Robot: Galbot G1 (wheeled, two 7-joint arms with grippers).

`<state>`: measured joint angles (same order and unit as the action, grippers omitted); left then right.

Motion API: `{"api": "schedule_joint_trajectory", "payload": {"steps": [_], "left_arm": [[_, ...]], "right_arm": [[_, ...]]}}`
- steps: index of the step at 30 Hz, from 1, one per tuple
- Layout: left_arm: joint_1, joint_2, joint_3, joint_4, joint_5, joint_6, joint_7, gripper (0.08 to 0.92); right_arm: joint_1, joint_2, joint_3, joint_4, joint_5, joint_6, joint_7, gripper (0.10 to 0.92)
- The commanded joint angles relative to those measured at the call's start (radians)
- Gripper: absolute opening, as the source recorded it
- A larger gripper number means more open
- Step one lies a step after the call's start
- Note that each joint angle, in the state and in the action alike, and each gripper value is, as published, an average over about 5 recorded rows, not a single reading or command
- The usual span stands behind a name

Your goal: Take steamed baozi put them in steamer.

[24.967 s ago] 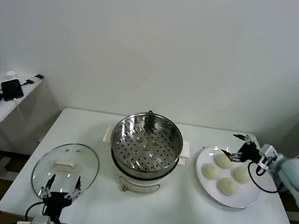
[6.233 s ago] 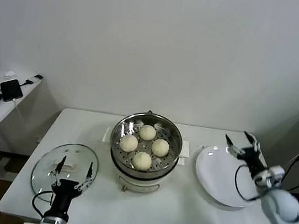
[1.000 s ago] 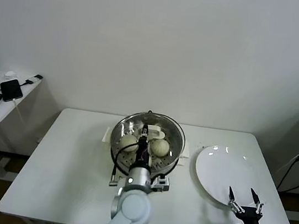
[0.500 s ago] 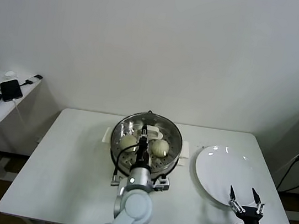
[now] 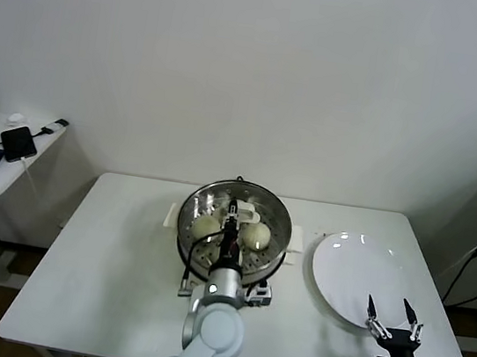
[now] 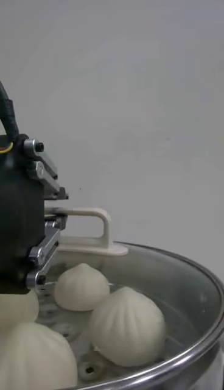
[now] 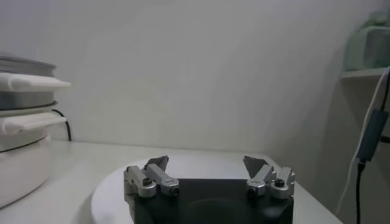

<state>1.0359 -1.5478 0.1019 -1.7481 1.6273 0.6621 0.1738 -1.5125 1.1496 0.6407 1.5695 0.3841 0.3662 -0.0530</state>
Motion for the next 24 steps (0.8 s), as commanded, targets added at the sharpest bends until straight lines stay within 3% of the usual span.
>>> {"api": "schedule_joint_trajectory", "payload": {"steps": [1, 8, 14, 19, 24], "left_arm": [[-0.015, 0.044, 0.030, -0.086, -0.132, 0.001, 0.036, 0.310], [0.057, 0.132, 0.027, -0.248, -0.273, -0.034, 0.029, 0.509], [0.148, 0.197, -0.065, -0.348, -0.493, -0.196, -0.096, 0.682], [0.174, 0.222, -0.261, -0.425, -1.081, -0.360, -0.252, 0.802], [0.215, 0.250, -0.560, -0.454, -1.657, -0.507, -0.339, 0.822]], "right_arm": [[0.000, -0.001, 0.000, 0.005, -0.007, 0.003, -0.010, 0.823], [-0.004, -0.001, -0.003, 0.008, -0.015, -0.010, -0.029, 0.823], [-0.006, 0.014, -0.011, 0.013, -0.029, -0.020, -0.043, 0.823], [-0.016, 0.023, -0.017, 0.038, 0.000, -0.017, -0.035, 0.823], [-0.034, 0.000, -0.023, 0.068, 0.024, 0.016, -0.037, 0.823]]}}
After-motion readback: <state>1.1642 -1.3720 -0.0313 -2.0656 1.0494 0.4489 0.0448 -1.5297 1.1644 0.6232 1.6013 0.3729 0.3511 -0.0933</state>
